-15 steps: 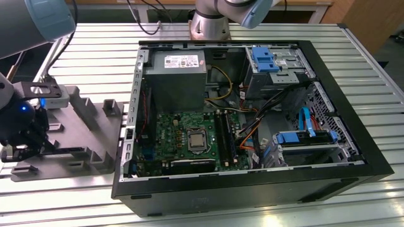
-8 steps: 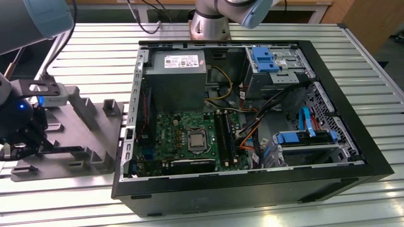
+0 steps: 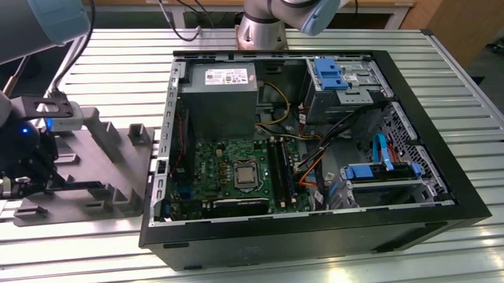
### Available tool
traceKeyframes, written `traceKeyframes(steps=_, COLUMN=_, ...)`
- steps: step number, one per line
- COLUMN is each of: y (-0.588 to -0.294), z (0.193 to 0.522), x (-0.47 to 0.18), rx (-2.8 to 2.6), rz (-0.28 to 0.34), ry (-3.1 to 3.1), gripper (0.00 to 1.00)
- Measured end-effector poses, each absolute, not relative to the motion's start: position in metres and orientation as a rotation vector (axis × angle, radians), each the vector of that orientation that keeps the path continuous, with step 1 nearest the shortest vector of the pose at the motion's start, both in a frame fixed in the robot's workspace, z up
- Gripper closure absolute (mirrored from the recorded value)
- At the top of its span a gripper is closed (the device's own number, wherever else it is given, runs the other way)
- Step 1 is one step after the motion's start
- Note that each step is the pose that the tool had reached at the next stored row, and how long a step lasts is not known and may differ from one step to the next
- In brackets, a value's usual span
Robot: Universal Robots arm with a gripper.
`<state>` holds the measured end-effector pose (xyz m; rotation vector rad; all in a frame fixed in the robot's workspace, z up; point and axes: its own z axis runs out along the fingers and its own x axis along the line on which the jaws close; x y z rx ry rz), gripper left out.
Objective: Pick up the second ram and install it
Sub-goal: 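Pick up the second ram and move it above second insertion slot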
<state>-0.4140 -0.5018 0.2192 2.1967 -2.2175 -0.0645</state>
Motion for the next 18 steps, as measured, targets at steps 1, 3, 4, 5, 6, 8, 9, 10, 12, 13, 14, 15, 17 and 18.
traceKeyframes(steps=1, y=-0.5018, z=0.2196, x=-0.4140, rx=2.197, rz=-0.064, ry=-2.218, gripper=0.89)
traceKeyframes(steps=3, y=-0.5018, z=0.2205, x=-0.4140, rx=2.197, rz=-0.065, ry=-2.218, gripper=0.89)
traceKeyframes(steps=4, y=-0.5018, z=0.2210, x=-0.4140, rx=2.197, rz=-0.064, ry=-2.218, gripper=0.89)
traceKeyframes(steps=5, y=-0.5018, z=0.2214, x=-0.4140, rx=2.197, rz=-0.064, ry=-2.218, gripper=0.89)
traceKeyframes(steps=6, y=-0.5018, z=0.2218, x=-0.4140, rx=2.197, rz=-0.064, ry=-2.218, gripper=0.89)
traceKeyframes(steps=8, y=-0.5018, z=0.2225, x=-0.4140, rx=2.197, rz=-0.064, ry=-2.218, gripper=0.89)
traceKeyframes(steps=9, y=-0.5018, z=0.2227, x=-0.4141, rx=2.197, rz=-0.064, ry=-2.218, gripper=0.89)
traceKeyframes(steps=10, y=-0.5018, z=0.2229, x=-0.4141, rx=2.197, rz=-0.064, ry=-2.218, gripper=0.89)
traceKeyframes(steps=12, y=-0.5018, z=0.2232, x=-0.4141, rx=2.197, rz=-0.064, ry=-2.218, gripper=0.89)
traceKeyframes(steps=13, y=-0.5018, z=0.2235, x=-0.4141, rx=2.197, rz=-0.064, ry=-2.218, gripper=0.89)
traceKeyframes(steps=14, y=-0.5018, z=0.2238, x=-0.4141, rx=2.197, rz=-0.064, ry=-2.218, gripper=0.89)
traceKeyframes(steps=15, y=-0.5018, z=0.2242, x=-0.4141, rx=2.197, rz=-0.064, ry=-2.218, gripper=0.89)
traceKeyframes(steps=17, y=-0.5018, z=0.2248, x=-0.4141, rx=2.197, rz=-0.064, ry=-2.218, gripper=0.89)
traceKeyframes(steps=18, y=-0.5018, z=0.2250, x=-0.4140, rx=2.197, rz=-0.064, ry=-2.218, gripper=0.89)
